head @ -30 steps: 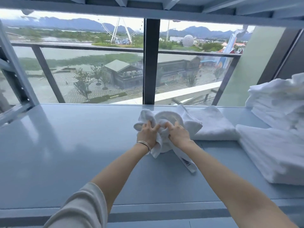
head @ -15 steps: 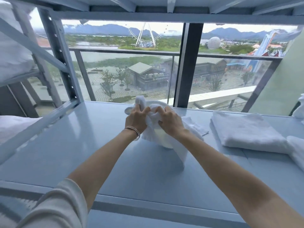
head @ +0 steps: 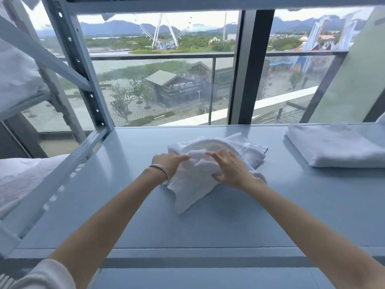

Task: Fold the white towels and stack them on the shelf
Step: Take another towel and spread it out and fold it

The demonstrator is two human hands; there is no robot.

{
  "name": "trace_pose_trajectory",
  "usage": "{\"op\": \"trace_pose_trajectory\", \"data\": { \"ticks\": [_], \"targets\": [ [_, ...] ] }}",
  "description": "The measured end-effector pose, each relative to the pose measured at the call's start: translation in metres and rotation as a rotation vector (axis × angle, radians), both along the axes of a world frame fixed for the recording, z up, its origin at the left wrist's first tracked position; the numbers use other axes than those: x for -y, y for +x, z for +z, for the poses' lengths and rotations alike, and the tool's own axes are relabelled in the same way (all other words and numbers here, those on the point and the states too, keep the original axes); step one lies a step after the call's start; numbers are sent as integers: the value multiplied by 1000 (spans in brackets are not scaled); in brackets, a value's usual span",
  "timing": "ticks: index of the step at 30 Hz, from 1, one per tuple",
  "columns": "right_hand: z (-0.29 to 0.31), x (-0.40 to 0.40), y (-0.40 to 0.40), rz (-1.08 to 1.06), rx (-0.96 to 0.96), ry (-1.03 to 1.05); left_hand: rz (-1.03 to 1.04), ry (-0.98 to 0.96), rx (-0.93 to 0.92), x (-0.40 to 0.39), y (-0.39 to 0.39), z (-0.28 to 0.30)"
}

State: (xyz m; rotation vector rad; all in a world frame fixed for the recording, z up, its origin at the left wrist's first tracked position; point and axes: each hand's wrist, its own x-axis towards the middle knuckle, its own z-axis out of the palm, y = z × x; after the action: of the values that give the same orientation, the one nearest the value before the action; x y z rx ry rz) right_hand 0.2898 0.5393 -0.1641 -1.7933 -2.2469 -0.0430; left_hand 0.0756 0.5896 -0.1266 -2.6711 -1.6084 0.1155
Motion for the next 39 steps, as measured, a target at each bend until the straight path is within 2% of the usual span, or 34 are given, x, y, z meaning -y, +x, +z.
{"op": "trace_pose_trajectory", "data": {
  "ticks": [3, 5, 9, 13, 15, 17, 19, 21, 24, 27, 31, 34, 35, 37, 39],
  "targets": [
    [3, 7, 16, -36, 49, -30, -16, 322, 123, 1, 24, 13],
    [8, 10, 29, -37, 87, 3, -108, 410, 278, -1, 36, 6],
    [20, 20, 62, -132, 149, 21, -293, 370, 503, -8, 46, -13],
    [41, 29, 94, -264, 295, -197, -172, 234, 508, -14, 46, -22],
    [54, 30, 105, -307, 238, -241, -156, 188, 466, -15, 48, -27],
    [62, 29, 107, -215, 119, -115, -192, 144, 443, -12, 54, -33],
    [64, 27, 93, -12, -43, -32, -239, 116, 458, -7, 63, -39],
    [54, 21, 74, 107, -95, -138, -257, 85, 476, -2, 72, -44],
    [27, 10, 58, 14, 103, -269, -308, 64, 483, 1, 76, -46],
    [22, 7, 63, -44, 269, -78, -369, 23, 514, -1, 73, -44],
    [55, -1, 76, -1, 135, 326, -332, -72, 690, -6, 64, -32],
    [73, -12, 66, 189, 22, 439, -262, -166, 891, -6, 54, -18],
    [74, -14, 54, 266, -2, 440, -226, -235, 1005, -4, 51, -12],
    [66, -12, 24, 339, -172, 306, -188, -327, 1194, 0, 44, -3],
    [42, -9, -5, 450, -289, 155, -192, -308, 1207, 6, 36, -1]
  ]
}}
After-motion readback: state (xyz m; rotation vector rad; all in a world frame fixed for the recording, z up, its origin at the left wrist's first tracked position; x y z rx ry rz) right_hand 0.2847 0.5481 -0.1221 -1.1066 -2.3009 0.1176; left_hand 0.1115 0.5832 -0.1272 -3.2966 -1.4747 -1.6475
